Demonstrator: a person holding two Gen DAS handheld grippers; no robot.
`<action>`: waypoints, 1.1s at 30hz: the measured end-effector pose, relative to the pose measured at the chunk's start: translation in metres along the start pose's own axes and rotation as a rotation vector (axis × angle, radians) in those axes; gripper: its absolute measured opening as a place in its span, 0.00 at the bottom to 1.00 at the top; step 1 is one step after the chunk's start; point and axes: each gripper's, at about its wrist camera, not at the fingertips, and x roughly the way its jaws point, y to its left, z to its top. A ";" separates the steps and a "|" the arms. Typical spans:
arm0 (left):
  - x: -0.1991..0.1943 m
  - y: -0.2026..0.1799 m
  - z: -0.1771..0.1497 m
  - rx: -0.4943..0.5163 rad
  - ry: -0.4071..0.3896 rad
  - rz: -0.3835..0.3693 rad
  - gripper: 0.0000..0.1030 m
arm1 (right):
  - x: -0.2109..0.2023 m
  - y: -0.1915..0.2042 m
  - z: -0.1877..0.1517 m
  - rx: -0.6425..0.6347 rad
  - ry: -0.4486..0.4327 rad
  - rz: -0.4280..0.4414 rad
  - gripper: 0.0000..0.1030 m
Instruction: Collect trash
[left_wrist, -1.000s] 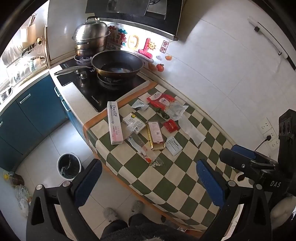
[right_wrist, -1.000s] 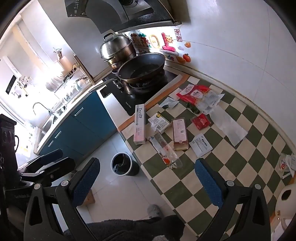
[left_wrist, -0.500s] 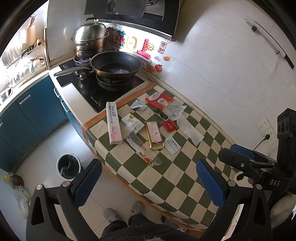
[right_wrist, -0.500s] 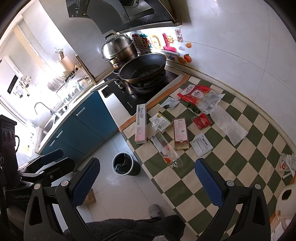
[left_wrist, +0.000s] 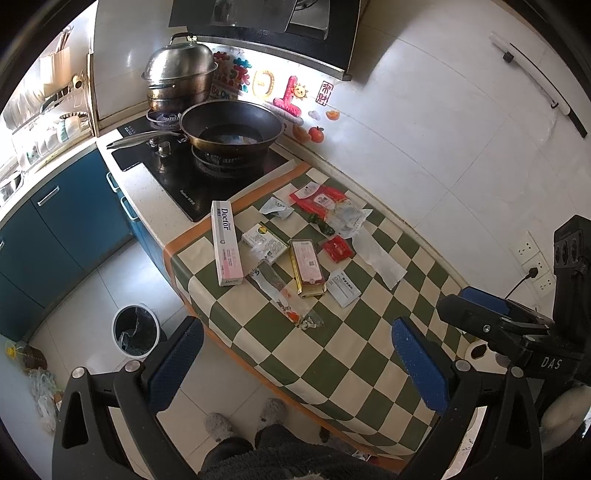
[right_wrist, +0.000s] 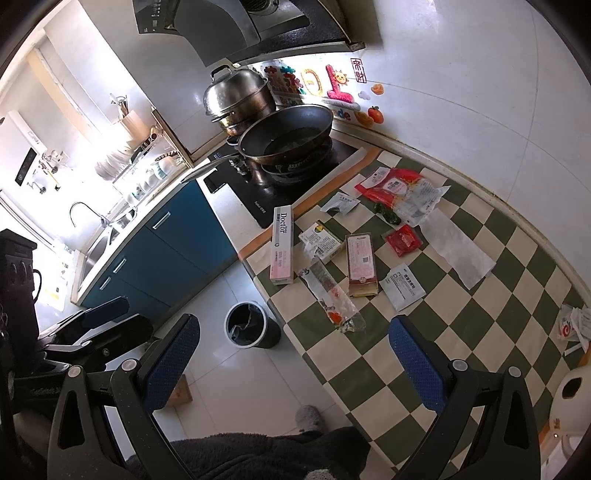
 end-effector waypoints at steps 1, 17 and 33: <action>0.000 0.000 -0.001 0.001 -0.001 -0.001 1.00 | 0.000 0.000 0.000 0.001 0.000 -0.001 1.00; 0.003 0.000 0.000 0.000 -0.002 -0.002 1.00 | -0.004 0.004 -0.001 -0.002 0.000 0.006 1.00; 0.002 -0.001 0.010 -0.001 -0.003 -0.007 1.00 | -0.004 0.003 -0.001 -0.001 0.002 0.011 1.00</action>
